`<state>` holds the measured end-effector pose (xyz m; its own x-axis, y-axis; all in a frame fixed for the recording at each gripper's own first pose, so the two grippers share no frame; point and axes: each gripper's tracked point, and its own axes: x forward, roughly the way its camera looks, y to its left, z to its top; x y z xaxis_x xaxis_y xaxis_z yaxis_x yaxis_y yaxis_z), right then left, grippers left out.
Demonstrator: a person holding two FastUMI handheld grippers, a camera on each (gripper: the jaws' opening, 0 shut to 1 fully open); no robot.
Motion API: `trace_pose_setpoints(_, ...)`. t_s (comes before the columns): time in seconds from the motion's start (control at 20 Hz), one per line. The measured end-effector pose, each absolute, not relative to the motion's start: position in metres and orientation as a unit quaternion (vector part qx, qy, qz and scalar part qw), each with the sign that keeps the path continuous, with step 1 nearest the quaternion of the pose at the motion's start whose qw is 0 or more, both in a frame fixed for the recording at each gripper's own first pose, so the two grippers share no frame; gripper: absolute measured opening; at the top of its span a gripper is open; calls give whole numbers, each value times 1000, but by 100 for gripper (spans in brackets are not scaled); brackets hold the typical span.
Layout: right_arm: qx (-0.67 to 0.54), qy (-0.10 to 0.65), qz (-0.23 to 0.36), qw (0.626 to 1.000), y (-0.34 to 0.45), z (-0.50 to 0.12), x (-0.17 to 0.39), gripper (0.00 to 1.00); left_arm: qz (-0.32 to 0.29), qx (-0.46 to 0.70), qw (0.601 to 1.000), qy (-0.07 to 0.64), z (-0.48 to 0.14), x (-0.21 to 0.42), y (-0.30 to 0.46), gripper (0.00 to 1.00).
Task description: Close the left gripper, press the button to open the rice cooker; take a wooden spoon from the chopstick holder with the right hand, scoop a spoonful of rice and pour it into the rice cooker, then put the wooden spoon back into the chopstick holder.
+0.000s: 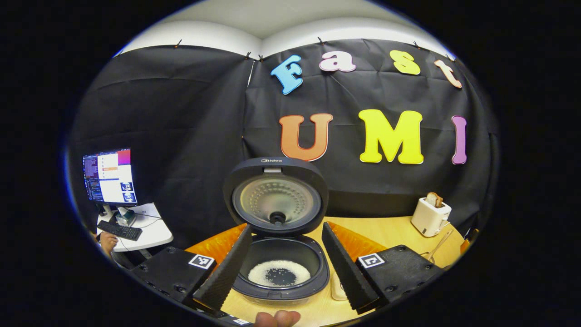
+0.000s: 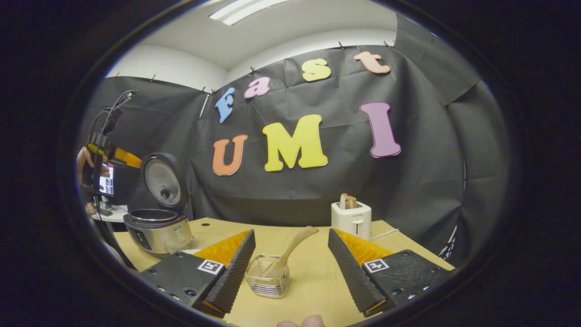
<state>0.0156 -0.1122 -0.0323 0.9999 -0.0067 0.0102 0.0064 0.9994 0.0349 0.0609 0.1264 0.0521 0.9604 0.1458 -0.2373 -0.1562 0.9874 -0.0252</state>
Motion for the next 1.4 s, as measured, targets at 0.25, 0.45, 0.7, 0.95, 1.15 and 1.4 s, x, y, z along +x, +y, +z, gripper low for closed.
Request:
trace_pose_setpoints(0.25,7,9,-9,1000,-119,-36,12,92,64,-2,994,87,34,34,98,99)
trace_pose_setpoints(0.45,20,38,-18,999,-120,-46,19,96,51,0,997,54,18,26,68,98)
trace_pose_setpoints(0.7,29,94,-13,995,-119,-68,47,96,32,-22,999,30,6,27,46,99)
trace_pose_setpoints(0.95,65,139,-22,988,-127,-97,79,96,12,-22,999,30,-3,21,46,98)
trace_pose_setpoints(1.15,84,160,-16,983,-118,-112,111,96,21,-8,1000,19,2,15,62,99)
trace_pose_setpoints(1.4,114,170,-19,979,-113,-119,141,89,45,11,999,19,5,8,83,99)
